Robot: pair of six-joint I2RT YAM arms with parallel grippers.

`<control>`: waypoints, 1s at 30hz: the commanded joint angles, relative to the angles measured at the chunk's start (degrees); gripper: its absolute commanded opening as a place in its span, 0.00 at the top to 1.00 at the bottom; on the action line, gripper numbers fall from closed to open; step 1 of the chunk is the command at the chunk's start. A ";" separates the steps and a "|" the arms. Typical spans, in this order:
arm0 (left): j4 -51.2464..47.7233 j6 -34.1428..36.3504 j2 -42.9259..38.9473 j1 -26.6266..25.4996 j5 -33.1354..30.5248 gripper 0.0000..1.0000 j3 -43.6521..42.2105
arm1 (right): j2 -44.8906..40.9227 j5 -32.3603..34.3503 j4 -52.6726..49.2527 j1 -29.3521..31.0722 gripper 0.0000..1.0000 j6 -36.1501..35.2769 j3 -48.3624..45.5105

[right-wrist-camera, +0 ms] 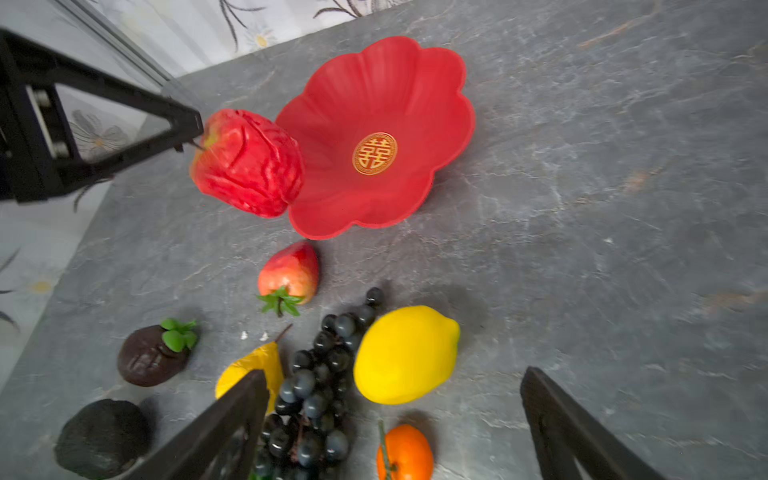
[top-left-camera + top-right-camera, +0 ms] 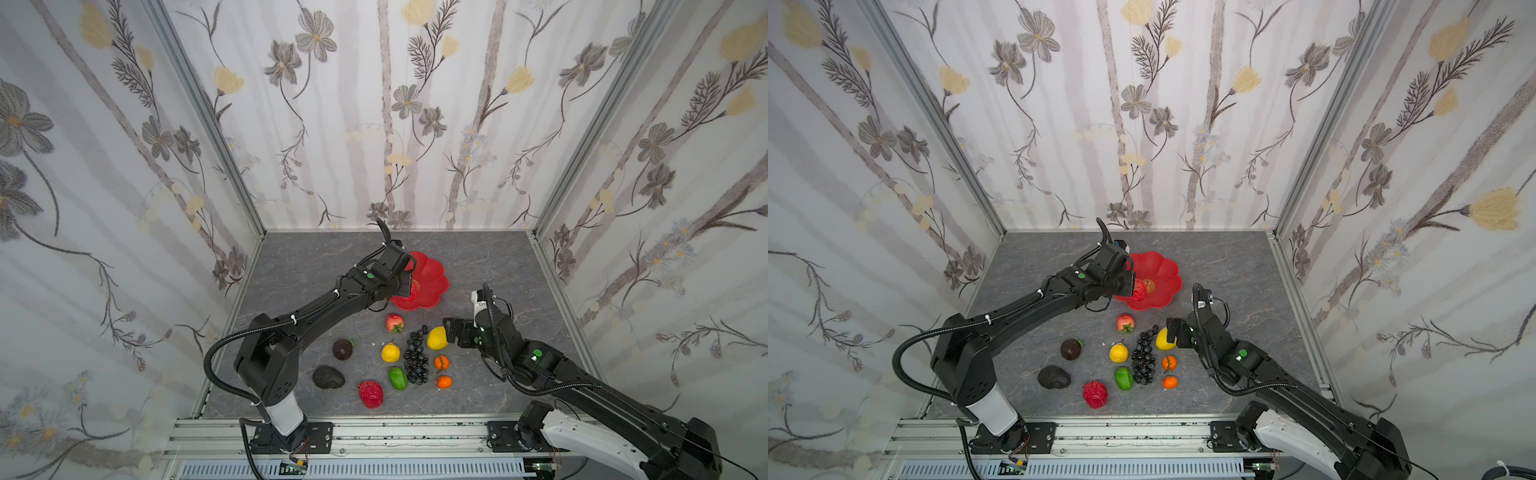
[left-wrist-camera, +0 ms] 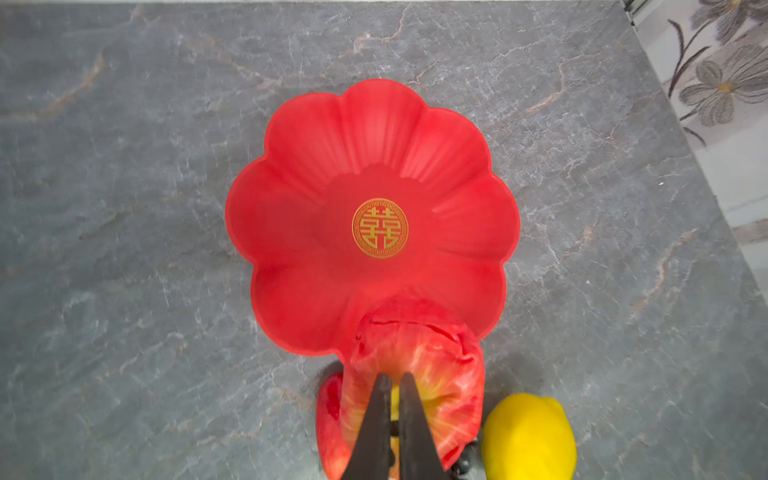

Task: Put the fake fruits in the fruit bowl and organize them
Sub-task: 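Carry the red apple over the bowl with the left gripper while the right arm withdraws, then lower the red apple into the bowl center and open the left gripper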

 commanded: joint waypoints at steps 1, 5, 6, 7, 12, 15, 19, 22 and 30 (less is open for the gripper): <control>-7.11 3.92 6.28 -0.08 -3.66 1.00 8.68 | -4.08 5.05 -2.66 0.10 0.04 -1.07 -3.21; -13.21 6.40 15.42 -0.26 -6.21 1.00 20.89 | -8.52 6.58 -4.10 0.08 0.03 -0.84 -6.68; -14.68 7.07 17.70 -0.30 -6.83 1.00 23.91 | -9.49 6.69 -4.28 0.05 0.03 -0.82 -7.56; -15.89 7.62 19.95 -0.28 -7.35 1.00 26.77 | -10.35 6.79 -4.40 0.05 0.03 -0.81 -8.33; -21.62 9.52 29.20 -0.32 -8.41 1.00 39.55 | -13.29 7.67 -4.42 0.06 0.02 -0.89 -10.74; -25.16 10.41 34.61 -0.25 -9.69 1.00 46.55 | -14.02 7.35 -2.99 0.05 0.02 -1.70 -11.66; -28.43 11.43 39.91 -0.26 -11.36 1.00 53.02 | -13.78 7.42 -2.24 0.05 0.02 -2.20 -11.77; -29.53 11.99 42.08 -0.19 -12.11 1.00 55.24 | -13.42 7.27 -2.09 0.13 0.02 -2.20 -11.81; -29.47 11.47 44.55 0.01 -10.29 1.00 55.99 | -12.11 7.11 -1.34 -1.71 0.02 -2.34 -11.67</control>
